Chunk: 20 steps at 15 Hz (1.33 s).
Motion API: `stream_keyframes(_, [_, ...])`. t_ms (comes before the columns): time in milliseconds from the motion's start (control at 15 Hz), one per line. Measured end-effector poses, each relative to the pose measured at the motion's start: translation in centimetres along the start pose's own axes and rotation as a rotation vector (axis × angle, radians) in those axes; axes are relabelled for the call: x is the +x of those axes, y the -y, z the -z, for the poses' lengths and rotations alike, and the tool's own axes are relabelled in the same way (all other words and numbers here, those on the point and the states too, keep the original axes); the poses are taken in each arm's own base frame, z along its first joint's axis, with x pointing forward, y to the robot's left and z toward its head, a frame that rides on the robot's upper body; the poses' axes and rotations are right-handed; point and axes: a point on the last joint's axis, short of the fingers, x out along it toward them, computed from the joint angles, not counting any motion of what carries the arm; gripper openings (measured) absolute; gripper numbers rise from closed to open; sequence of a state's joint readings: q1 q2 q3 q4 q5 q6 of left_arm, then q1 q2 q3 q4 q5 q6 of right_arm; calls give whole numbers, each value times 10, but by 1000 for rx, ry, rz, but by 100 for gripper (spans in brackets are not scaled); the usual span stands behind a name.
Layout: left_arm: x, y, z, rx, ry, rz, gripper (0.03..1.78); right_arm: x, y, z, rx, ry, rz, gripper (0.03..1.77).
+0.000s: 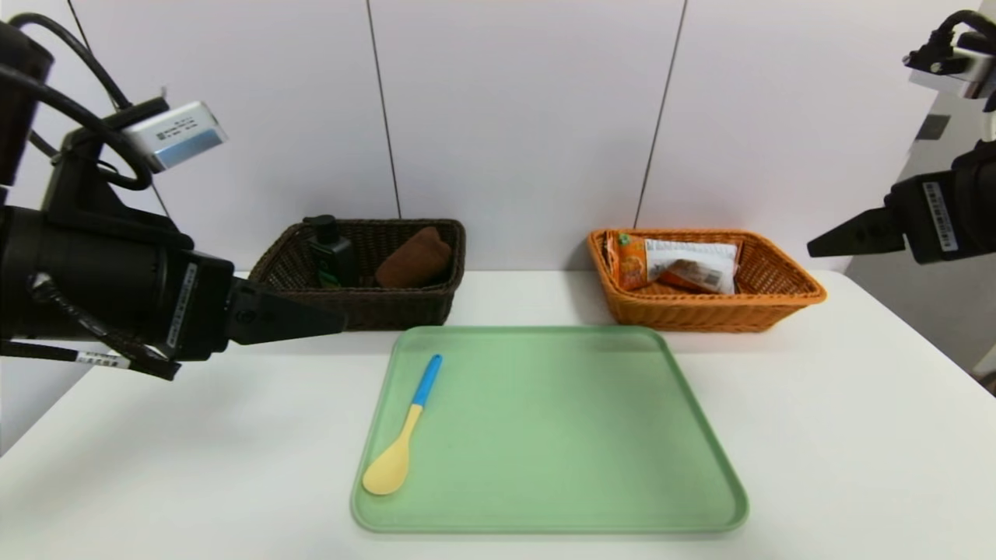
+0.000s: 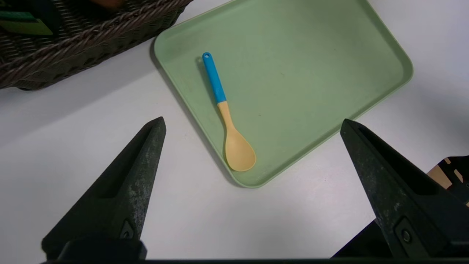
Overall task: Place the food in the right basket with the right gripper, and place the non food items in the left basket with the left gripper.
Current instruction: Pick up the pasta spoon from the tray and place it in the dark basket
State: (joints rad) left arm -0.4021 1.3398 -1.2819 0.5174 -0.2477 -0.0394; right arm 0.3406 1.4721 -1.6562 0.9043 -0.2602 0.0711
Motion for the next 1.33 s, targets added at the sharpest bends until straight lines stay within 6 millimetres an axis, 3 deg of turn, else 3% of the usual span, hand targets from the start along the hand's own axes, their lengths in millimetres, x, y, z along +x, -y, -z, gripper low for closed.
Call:
stream_keyframes(400, [54,14,-4,-4,-119,-42,169,-31,-25,23,64,-14,-220,169])
stream_keyframes(600, [77,22,-6,-5,-159,-44,169,-42,-28,29,71,-19,-326,169])
stream_keyframes(933, [110,25,-7,-1,-213,-67,169,-44,-30,34,56,-17,-438,169])
stream_keyframes(1333, [147,26,1,10,-283,-67,169,-27,-39,35,24,-6,-448,169])
